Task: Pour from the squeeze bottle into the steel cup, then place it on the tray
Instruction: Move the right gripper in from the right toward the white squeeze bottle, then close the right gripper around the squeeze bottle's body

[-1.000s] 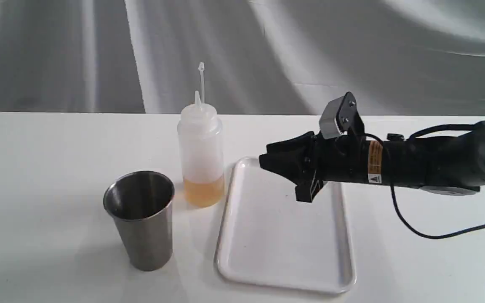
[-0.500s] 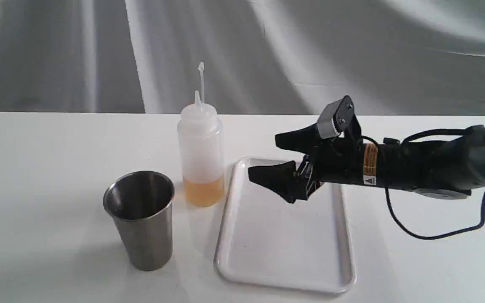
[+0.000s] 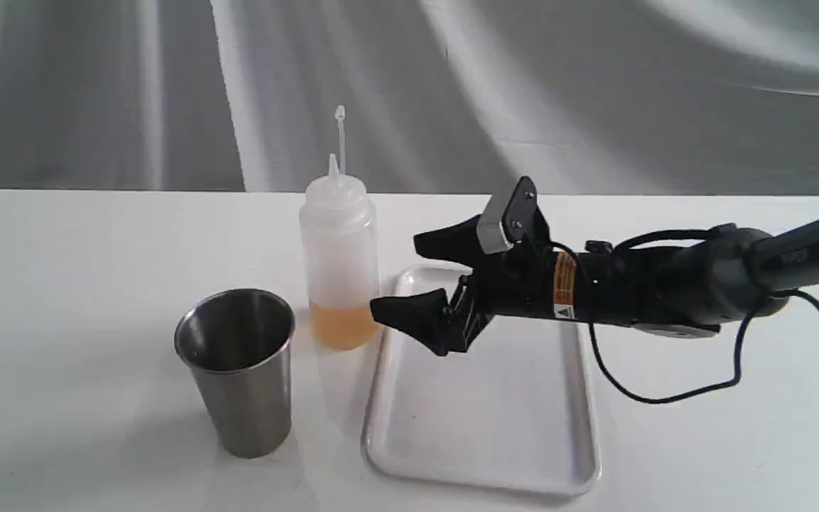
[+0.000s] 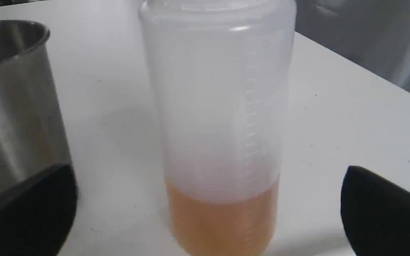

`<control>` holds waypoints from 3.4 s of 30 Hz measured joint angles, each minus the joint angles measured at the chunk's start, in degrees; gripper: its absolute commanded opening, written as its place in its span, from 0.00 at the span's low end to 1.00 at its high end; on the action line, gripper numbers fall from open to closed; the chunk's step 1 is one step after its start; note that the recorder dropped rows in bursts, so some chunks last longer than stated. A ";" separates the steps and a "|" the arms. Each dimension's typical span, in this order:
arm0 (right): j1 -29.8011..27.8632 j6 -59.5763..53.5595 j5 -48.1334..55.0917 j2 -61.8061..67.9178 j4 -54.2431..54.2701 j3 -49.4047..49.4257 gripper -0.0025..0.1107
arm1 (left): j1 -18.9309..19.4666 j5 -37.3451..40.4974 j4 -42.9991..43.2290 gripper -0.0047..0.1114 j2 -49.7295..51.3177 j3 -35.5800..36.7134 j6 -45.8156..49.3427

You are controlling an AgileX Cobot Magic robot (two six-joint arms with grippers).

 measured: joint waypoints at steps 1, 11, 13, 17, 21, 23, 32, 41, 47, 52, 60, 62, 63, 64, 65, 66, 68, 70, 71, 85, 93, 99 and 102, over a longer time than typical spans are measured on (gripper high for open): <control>0.14 0.00 0.13 0.51 0.12 -0.71 0.95 | 0.00 0.00 0.00 0.11 0.00 0.00 0.00; 2.52 2.79 1.62 4.07 0.34 -7.56 0.95 | 0.00 0.00 0.00 0.11 0.00 0.00 0.00; 3.01 2.94 1.59 4.74 0.34 -8.81 0.95 | 0.00 0.00 0.00 0.11 0.00 0.00 0.00; 3.76 3.38 1.96 6.17 0.34 -10.64 0.95 | 0.00 0.00 0.00 0.11 0.00 0.00 0.00; 4.80 3.08 3.87 6.62 0.88 -11.15 0.95 | 0.00 0.00 0.00 0.11 0.00 0.00 0.00; 5.21 2.94 4.92 6.62 0.98 -11.17 0.95 | 0.00 0.00 0.00 0.11 0.00 0.00 0.00; 6.58 -0.28 5.68 8.54 1.34 -13.31 0.95 | 0.00 0.00 0.00 0.11 0.00 0.00 0.00; 7.96 0.52 6.55 11.69 2.74 -19.29 0.95 | 0.00 0.00 0.00 0.11 0.00 0.00 0.00; 8.53 0.77 6.97 12.66 5.61 -19.94 0.95 | 0.00 0.00 0.00 0.11 0.00 0.00 0.00; 8.67 0.35 7.23 13.88 6.26 -19.94 0.95 | 0.00 0.00 0.00 0.11 0.00 0.00 0.00; 8.79 -1.12 7.23 13.92 6.77 -19.94 0.95 | 0.00 0.00 0.00 0.11 0.00 0.00 0.00; 8.79 -1.23 7.23 13.92 7.30 -19.94 0.95 | 0.00 0.00 0.00 0.11 0.00 0.00 0.00; 8.79 -1.37 7.31 13.92 7.61 -19.94 0.95 | 0.00 0.00 0.00 0.11 0.00 0.00 0.00; 8.79 -1.48 7.46 13.92 7.87 -19.94 0.95 | 0.00 0.00 0.00 0.11 0.00 0.00 0.00; 8.79 -1.62 7.62 13.92 8.33 -19.94 0.95 | 0.00 0.00 0.00 0.11 0.00 0.00 0.00; 8.79 -1.76 7.84 13.92 8.69 -19.94 0.95 | 0.00 0.00 0.00 0.11 0.00 0.00 0.00; 8.79 -1.76 8.10 13.92 8.94 -19.94 0.95 | 0.00 0.00 0.00 0.11 0.00 0.00 0.00; 8.90 -1.76 8.20 13.92 9.18 -19.94 0.95 | 0.00 0.00 0.00 0.11 0.00 0.00 0.00; 8.90 -1.89 8.32 13.92 9.18 -19.94 0.95 | 0.00 0.00 0.00 0.11 0.00 0.00 0.00; 9.75 -2.49 8.93 15.32 9.62 -21.75 0.93 | 0.00 0.00 0.00 0.11 0.00 0.00 0.00; 9.75 -5.70 8.93 15.32 9.76 -21.75 0.76 | 0.00 0.00 0.00 0.11 0.00 0.00 0.00; 9.75 -6.89 7.91 15.32 9.89 -21.75 0.55 | 0.00 0.00 0.00 0.11 0.00 0.00 0.00; 9.75 -6.89 7.88 15.32 10.00 -21.75 0.39 | 0.00 0.00 0.00 0.11 0.00 0.00 0.00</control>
